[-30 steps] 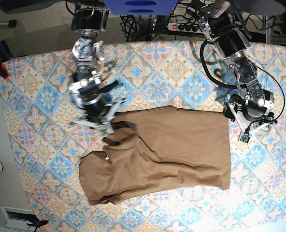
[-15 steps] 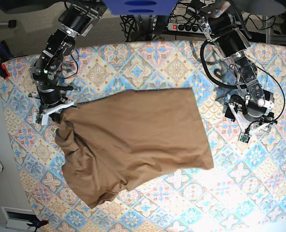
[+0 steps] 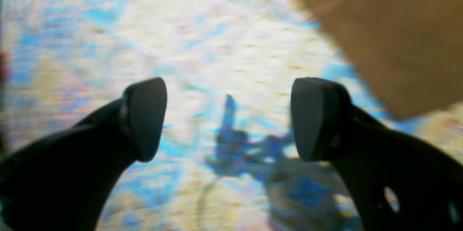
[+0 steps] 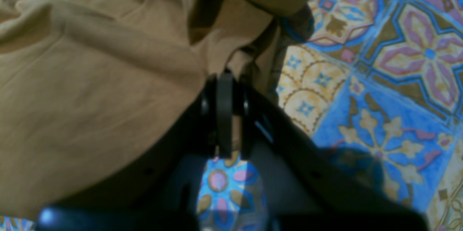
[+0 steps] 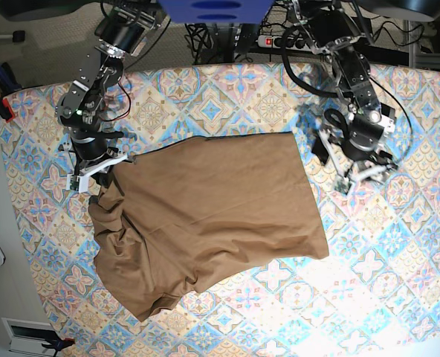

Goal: Layout the t-shirt on the table in an organized manner, then fold the t-shirt properly

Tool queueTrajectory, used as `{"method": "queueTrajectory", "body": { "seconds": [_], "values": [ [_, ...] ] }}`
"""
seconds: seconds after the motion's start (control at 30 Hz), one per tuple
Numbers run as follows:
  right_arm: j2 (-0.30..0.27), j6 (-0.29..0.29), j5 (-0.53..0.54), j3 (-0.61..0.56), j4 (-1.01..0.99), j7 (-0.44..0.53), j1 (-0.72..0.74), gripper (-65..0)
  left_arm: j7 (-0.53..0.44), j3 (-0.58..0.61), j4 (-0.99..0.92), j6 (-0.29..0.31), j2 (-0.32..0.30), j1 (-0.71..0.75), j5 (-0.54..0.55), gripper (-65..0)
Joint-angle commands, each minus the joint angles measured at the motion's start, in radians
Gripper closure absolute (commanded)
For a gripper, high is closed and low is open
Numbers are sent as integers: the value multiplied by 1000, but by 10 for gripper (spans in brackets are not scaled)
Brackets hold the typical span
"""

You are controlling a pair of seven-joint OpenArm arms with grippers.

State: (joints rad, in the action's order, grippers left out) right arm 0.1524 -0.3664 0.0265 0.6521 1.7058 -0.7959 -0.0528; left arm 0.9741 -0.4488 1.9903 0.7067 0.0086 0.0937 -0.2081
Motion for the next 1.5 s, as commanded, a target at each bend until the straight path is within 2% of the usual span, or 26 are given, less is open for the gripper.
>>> {"method": "queueTrajectory", "body": {
  "seconds": [0.0, 0.07, 0.3, 0.67, 1.0, 1.07, 1.13, 1.37, 1.47],
  "values": [
    [-4, -4, 16, -16, 13, 23, 14, 0, -1, -12, 19, -9, 3, 7, 3, -524],
    [-4, -4, 13, -35, 15, 23, 12, 0, -7, -18, 19, -9, 26, 41, 28, -525],
    [-6, -4, 13, -42, 15, 23, 9, 0, 3, -18, 7, -9, 38, 73, 146, -525],
    [-6, -4, 11, -44, 17, 23, -17, 0, 4, -8, -164, -9, 92, 76, 304, -525],
    [-6, -4, 11, -44, 17, 22, -19, 0, 1, 25, -362, -9, 97, 34, 321, -511],
    [-6, -4, 11, -44, 17, 22, -20, 0, -2, 28, -369, -9, 97, 25, 321, -454],
    [-6, -4, 11, -44, 17, 22, -20, 0, 1, 31, -369, -9, 97, 7, 322, -365],
    [-6, -4, 11, -44, 17, 22, -31, 0, 4, 121, -374, -9, 98, -30, 313, 0],
    [-6, -4, 11, -44, 17, 22, -37, 0, 4, 126, -369, -9, 98, -30, 313, 0]
  ]
}}
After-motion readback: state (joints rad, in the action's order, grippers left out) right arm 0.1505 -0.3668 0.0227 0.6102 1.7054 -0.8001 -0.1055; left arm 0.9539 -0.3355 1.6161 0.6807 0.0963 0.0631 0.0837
